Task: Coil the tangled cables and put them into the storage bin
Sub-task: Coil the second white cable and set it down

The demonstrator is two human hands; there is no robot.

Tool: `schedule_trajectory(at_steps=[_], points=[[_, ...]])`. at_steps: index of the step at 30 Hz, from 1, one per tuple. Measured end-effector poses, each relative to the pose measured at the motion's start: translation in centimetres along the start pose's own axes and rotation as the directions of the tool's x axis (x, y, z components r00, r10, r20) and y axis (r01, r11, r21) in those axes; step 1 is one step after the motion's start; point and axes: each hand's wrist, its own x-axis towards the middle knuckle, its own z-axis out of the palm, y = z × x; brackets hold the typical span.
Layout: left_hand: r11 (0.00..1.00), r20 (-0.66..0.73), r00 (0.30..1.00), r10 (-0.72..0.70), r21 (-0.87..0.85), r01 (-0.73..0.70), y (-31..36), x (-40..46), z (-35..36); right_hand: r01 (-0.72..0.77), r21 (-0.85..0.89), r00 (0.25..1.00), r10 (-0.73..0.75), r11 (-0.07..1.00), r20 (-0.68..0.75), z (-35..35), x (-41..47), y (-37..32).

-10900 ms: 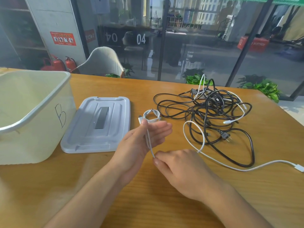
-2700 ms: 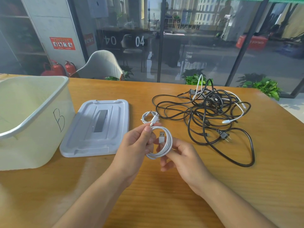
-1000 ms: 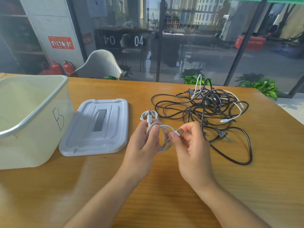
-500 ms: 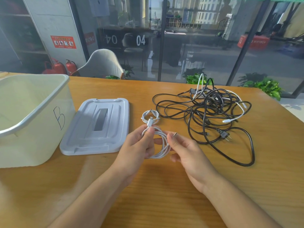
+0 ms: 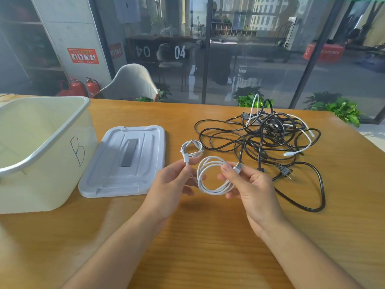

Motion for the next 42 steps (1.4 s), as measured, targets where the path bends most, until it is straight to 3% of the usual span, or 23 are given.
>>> schedule_trajectory(at_steps=[2, 5, 12, 16, 19, 25, 36, 42], points=[[0.986, 0.009, 0.998, 0.058, 0.155, -0.058, -0.2, 0.0, -0.2, 0.008, 0.015, 1.0, -0.008, 1.0, -0.005, -0.1, 0.0, -0.2], [0.872, 0.094, 0.983, 0.158, 0.454, -0.183, -0.5, 0.0, -0.4, 0.019, 0.027, 1.0, -0.018, 0.999, -0.01, -0.1, 0.0, -0.1], [0.768, 0.164, 0.959, 0.231, 0.574, -0.283, -0.1, -0.2, -0.8, 0.028, 0.059, 1.0, -0.028, 0.998, -0.004, -0.2, 0.0, 0.1], [0.684, 0.204, 0.96, 0.19, 0.675, -0.279, -0.2, -0.3, -0.5, 0.009, 0.087, 1.0, -0.009, 0.996, 0.0, -0.2, 0.2, 0.3], [0.697, 0.19, 0.96, 0.206, 0.66, -0.28, -0.1, -0.4, -0.3, -0.019, 0.047, 1.0, 0.018, 0.999, 0.014, -0.3, 0.2, 0.3], [0.83, 0.069, 0.966, 0.249, 0.498, -0.249, 0.0, -0.3, -0.5, -0.049, 0.007, 0.999, 0.049, 0.999, 0.003, -0.4, 0.4, 0.4], [0.842, -0.024, 0.948, 0.316, 0.467, -0.269, 0.2, -0.6, -0.4, -0.107, 0.0, 0.993, 0.107, 0.994, 0.039, -0.6, 0.5, 0.3], [0.815, 0.027, 0.936, 0.35, 0.483, -0.318, 0.1, -0.6, -0.3, -0.151, 0.017, 0.987, 0.149, 0.988, 0.063, -0.7, 0.6, 0.4]])
